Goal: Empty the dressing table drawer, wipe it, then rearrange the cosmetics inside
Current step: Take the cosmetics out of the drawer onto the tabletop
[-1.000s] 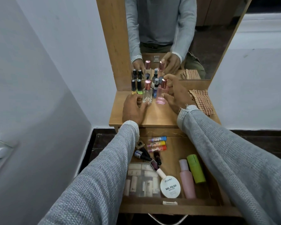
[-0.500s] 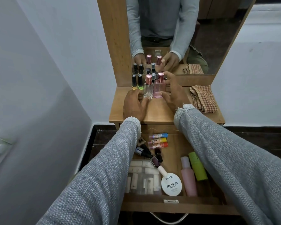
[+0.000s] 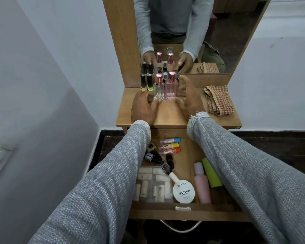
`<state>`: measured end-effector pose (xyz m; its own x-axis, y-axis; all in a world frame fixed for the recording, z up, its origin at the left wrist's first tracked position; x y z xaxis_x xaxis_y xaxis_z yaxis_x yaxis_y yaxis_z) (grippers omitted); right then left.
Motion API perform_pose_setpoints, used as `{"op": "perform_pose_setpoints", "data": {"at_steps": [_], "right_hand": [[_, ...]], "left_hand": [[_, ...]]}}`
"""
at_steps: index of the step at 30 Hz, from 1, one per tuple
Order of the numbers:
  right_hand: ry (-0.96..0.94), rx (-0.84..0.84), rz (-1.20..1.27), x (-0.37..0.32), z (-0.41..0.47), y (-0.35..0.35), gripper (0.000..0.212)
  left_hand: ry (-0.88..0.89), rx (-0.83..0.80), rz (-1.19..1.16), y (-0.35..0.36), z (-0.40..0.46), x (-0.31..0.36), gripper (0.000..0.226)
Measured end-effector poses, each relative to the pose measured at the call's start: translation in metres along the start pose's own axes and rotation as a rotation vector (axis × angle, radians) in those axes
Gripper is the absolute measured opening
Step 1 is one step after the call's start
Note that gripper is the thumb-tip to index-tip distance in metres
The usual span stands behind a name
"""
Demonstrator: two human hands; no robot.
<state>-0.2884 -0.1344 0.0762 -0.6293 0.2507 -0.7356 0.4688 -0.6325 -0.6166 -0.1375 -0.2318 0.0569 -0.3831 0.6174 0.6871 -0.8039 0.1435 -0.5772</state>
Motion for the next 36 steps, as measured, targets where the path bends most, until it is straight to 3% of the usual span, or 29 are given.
{"op": "perform_pose_setpoints", "data": {"at_steps": [5, 10, 17, 20, 23, 25, 26, 28, 32, 35, 36], "right_hand": [[0.108, 0.025, 0.056, 0.021, -0.011, -0.013, 0.073], [0.116, -0.041, 0.139, 0.029, -0.052, -0.034, 0.048], [-0.165, -0.178, -0.151, 0.016, -0.112, -0.056, 0.017], [-0.137, -0.439, -0.362, 0.027, -0.134, -0.041, 0.031], [0.039, -0.877, -0.73, 0.065, -0.17, -0.014, 0.074], [0.179, -1.034, -0.819, 0.08, -0.186, -0.009, 0.065], [0.15, -1.085, -0.863, 0.081, -0.19, -0.002, 0.055], [0.056, -1.081, -0.942, 0.082, -0.193, 0.006, 0.047], [0.037, -1.009, -1.041, 0.095, -0.188, 0.009, 0.051], [0.109, -0.986, -0.958, 0.09, -0.181, 0.004, 0.051], [0.134, -0.963, -0.916, 0.087, -0.177, 0.0, 0.062]], "left_hand": [[0.01, 0.004, -0.022, -0.002, -0.003, 0.002, 0.031], [0.045, 0.022, -0.033, -0.008, -0.011, 0.009, 0.031], [0.085, 0.002, 0.039, -0.016, -0.032, 0.015, 0.029], [0.094, 0.006, 0.032, -0.021, -0.046, 0.016, 0.035], [0.097, 0.0, 0.016, -0.021, -0.059, 0.017, 0.039], [0.099, -0.012, 0.016, -0.021, -0.064, 0.019, 0.041], [0.101, -0.019, 0.017, -0.021, -0.067, 0.02, 0.041], [0.111, -0.027, 0.03, -0.022, -0.07, 0.022, 0.042], [0.13, -0.03, 0.038, -0.023, -0.078, 0.024, 0.042], [0.129, -0.038, 0.031, -0.024, -0.084, 0.025, 0.041], [0.137, -0.04, 0.024, -0.025, -0.086, 0.025, 0.041]]}}
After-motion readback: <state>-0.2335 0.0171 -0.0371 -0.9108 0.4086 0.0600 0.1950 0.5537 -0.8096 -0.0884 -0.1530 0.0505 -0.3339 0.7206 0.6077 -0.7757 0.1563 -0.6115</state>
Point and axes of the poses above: each hand's wrist, its own z-axis towards the middle knuckle, its own y-axis out of the palm, x = y × z, the point moved 10 cm from there along z, towards the middle knuckle, and after that the axes turned 11 degrees about y, right-handed, at the moved point
